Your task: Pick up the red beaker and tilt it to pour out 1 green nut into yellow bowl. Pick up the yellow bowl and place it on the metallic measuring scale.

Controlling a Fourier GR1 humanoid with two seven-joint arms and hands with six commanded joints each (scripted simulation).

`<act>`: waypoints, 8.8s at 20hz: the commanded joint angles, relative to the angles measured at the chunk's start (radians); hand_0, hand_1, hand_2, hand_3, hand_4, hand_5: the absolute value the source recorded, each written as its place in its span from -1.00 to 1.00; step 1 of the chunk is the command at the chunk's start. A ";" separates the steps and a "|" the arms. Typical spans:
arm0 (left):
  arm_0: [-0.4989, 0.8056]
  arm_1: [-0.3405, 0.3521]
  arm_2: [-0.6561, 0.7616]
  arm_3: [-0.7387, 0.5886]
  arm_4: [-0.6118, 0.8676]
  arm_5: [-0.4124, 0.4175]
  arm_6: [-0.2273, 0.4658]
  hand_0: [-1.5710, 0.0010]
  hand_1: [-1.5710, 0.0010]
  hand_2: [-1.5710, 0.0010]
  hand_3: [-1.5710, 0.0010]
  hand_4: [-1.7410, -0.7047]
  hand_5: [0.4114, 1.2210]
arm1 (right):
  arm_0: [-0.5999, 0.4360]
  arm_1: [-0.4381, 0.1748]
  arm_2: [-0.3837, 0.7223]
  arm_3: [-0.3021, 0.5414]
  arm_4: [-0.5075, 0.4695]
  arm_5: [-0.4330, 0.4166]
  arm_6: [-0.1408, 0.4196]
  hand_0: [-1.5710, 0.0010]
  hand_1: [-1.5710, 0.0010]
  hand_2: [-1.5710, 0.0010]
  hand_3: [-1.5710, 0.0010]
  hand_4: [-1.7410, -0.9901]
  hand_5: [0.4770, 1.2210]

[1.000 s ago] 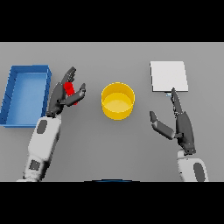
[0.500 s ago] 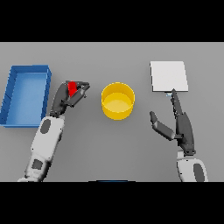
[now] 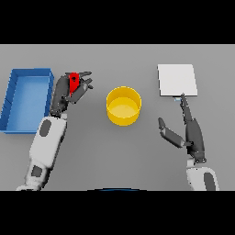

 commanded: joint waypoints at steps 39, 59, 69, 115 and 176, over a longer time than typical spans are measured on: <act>-0.634 0.251 -1.011 0.261 -0.888 -0.387 0.166 -1.00 -1.00 -1.00 -0.96 -0.99 1.00 | 0.005 0.047 -0.004 0.004 -0.031 -0.009 0.010 1.00 1.00 1.00 1.00 0.20 -0.59; -0.894 0.243 -1.291 0.376 -0.999 -0.391 0.002 -1.00 -1.00 -1.00 -1.00 -0.98 1.00 | -0.002 0.040 0.008 0.025 0.031 -0.042 0.007 1.00 1.00 1.00 1.00 0.42 -0.69; -1.143 0.361 -1.036 0.628 -0.766 -0.322 0.041 -1.00 -1.00 -0.95 -0.78 -0.96 1.00 | -0.006 0.049 0.003 0.028 -0.018 -0.014 -0.030 1.00 1.00 1.00 1.00 0.46 -0.68; -0.089 0.881 -0.645 -0.084 0.382 0.107 0.668 0.75 0.80 0.80 0.81 0.81 -0.34 | 0.001 -0.002 0.029 0.020 0.019 0.014 -0.029 1.00 1.00 1.00 1.00 0.47 -0.49; -0.101 0.869 -0.611 -0.082 0.402 0.150 0.583 1.00 1.00 1.00 1.00 0.81 -0.22 | -0.798 -0.257 0.550 0.573 0.517 0.644 -0.071 -0.77 -0.76 -0.67 -0.45 -0.84 0.88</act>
